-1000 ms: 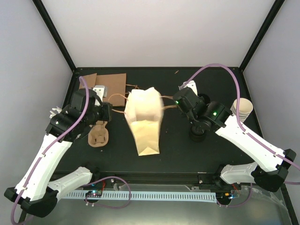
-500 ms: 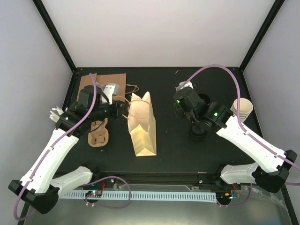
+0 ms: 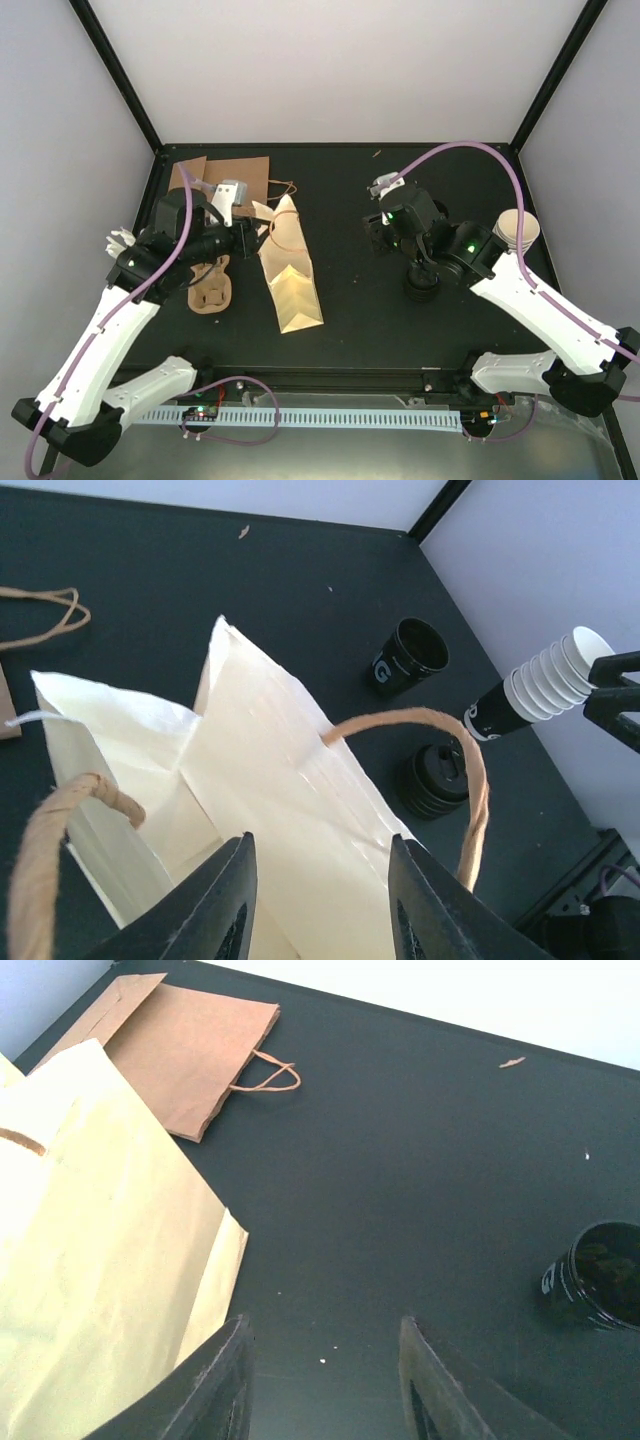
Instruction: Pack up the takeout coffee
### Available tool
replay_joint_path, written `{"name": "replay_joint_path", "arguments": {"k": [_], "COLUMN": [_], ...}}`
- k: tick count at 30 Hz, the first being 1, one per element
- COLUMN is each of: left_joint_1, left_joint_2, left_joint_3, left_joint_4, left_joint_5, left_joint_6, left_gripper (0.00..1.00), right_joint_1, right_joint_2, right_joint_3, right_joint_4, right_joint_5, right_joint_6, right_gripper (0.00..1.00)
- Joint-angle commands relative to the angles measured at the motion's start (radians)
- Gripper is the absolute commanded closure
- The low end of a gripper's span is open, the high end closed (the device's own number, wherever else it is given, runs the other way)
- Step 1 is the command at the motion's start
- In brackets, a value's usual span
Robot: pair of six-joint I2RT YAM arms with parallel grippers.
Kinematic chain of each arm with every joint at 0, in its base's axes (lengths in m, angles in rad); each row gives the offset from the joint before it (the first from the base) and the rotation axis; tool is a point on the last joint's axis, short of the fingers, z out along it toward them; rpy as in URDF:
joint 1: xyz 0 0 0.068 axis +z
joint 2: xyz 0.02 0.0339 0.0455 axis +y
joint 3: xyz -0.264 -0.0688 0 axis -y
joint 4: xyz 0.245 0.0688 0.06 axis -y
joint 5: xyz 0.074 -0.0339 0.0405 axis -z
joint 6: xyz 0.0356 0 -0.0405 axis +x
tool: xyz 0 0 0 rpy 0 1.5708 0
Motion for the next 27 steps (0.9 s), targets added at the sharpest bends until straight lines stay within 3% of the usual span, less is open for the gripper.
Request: {"name": "replay_joint_path", "arguments": {"k": [1, 10, 14, 20, 24, 27], "left_joint_1": [-0.001, -0.002, -0.002, 0.0, -0.002, -0.001], "left_joint_2": [-0.044, -0.115, -0.134, -0.138, -0.142, -0.142], "left_joint_3": [0.007, 0.044, 0.038, 0.006, 0.005, 0.002], "left_joint_4": [-0.054, -0.162, -0.181, -0.16, -0.153, -0.155], "left_joint_5": [-0.013, -0.078, -0.085, -0.058, -0.053, -0.055], "left_joint_6": [-0.006, 0.008, 0.01, 0.002, -0.002, -0.002], "left_gripper": [0.58, 0.41, 0.38, 0.45, 0.64, 0.68], "right_joint_1": [-0.004, -0.004, -0.005, -0.005, -0.005, -0.002], "right_joint_2": [-0.018, -0.036, -0.038, -0.016, 0.034, 0.086], "right_joint_3": [-0.017, -0.044, -0.045, 0.0, 0.07, 0.119], "right_joint_4": [0.038, 0.064, 0.07, 0.082, 0.095, 0.116], "right_joint_5": [-0.048, -0.086, -0.107, -0.224, -0.361, -0.473], "right_joint_6": [-0.01, -0.002, 0.001, -0.015, -0.028, -0.036], "right_gripper": [0.57, 0.44, 0.39, 0.33, 0.32, 0.31]}}
